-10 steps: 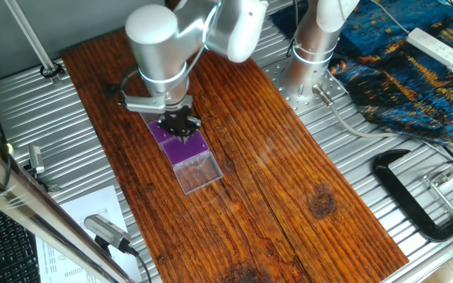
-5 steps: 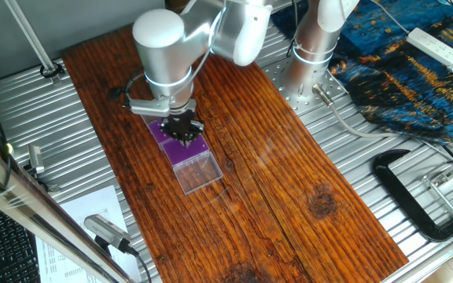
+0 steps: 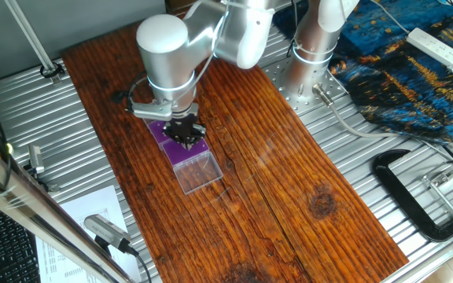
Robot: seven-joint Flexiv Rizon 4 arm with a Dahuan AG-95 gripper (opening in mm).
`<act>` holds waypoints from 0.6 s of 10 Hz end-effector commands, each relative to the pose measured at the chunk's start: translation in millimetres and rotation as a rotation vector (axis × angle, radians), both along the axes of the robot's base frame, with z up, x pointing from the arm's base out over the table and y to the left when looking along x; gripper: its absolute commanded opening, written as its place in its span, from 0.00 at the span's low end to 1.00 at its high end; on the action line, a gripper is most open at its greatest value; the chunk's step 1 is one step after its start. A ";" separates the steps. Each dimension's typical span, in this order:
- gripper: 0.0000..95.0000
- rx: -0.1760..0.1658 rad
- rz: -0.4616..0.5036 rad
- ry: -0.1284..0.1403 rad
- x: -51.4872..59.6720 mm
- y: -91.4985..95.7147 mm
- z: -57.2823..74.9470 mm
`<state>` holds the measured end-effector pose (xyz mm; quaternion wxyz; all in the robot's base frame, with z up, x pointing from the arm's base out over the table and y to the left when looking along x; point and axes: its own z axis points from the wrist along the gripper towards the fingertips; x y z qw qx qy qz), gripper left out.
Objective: Transfer all small pipette tips from one holder to another
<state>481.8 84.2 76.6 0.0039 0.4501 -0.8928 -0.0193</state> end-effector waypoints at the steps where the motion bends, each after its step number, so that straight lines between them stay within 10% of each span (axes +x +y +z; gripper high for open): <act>1: 0.00 0.003 -0.001 0.000 -2.4 -1.3 -1.1; 6: 0.00 0.017 -0.004 0.000 -4.2 0.8 -2.3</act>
